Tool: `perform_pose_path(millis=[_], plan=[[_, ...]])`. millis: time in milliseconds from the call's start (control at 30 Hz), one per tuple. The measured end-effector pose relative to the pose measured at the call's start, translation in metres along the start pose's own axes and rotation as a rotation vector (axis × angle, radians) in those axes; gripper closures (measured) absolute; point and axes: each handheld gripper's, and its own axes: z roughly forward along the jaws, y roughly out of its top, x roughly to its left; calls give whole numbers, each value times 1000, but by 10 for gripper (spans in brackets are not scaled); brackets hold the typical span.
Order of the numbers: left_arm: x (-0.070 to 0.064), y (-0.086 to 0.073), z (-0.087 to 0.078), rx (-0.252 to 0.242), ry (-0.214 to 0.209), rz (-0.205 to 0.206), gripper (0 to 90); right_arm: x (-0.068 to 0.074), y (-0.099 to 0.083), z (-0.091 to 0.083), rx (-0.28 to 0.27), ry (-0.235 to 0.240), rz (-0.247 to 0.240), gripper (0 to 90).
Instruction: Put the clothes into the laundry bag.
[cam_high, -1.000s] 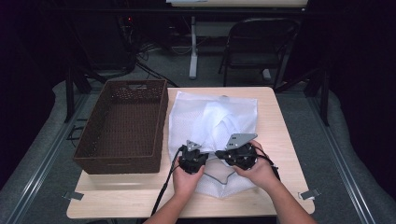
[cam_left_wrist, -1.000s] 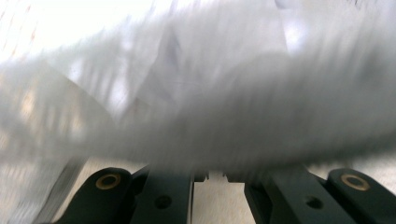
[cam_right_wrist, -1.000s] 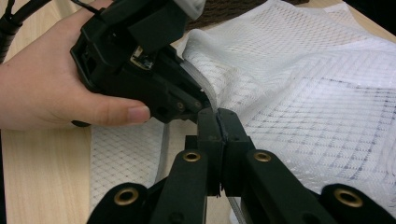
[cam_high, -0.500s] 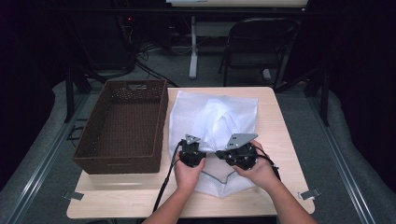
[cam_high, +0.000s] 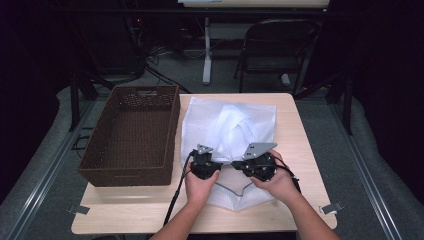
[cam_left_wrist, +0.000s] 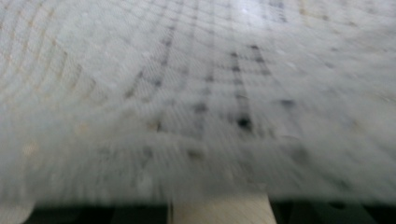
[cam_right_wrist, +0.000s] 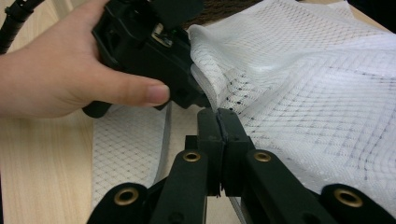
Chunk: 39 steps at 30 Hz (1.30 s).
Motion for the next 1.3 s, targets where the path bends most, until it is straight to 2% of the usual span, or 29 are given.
perform_pose_path(millis=[133,267,333,433,633,800,967,1100,1167,1200,1300], plan=[[-3,-1,-12,18,-38,14,624,-1,0,-2,-6,-4,4,892],[-10,-3,-24,50,-65,67,602,-2,1,-3,-10,-9,6,892],[-14,-4,-31,79,-70,115,597,-2,1,-4,-13,-11,6,892],[-18,-5,-42,77,-76,156,596,-3,1,-5,-17,-14,8,892],[-16,-4,-60,79,-72,198,592,-3,2,-7,-19,-16,5,892],[-7,-7,-75,66,-69,193,581,-4,1,-8,-16,-6,5,892],[8,-12,-88,59,-33,187,575,-5,-2,-6,-4,1,8,891],[18,-19,-93,62,-21,182,572,-4,-5,-1,13,13,4,891],[20,-22,-94,66,-22,165,569,-4,-6,0,18,23,-11,890],[22,-23,-95,67,-16,174,567,-3,-6,1,24,24,-15,890],[25,-25,-97,63,-23,162,563,-2,-7,0,31,19,-9,890]])
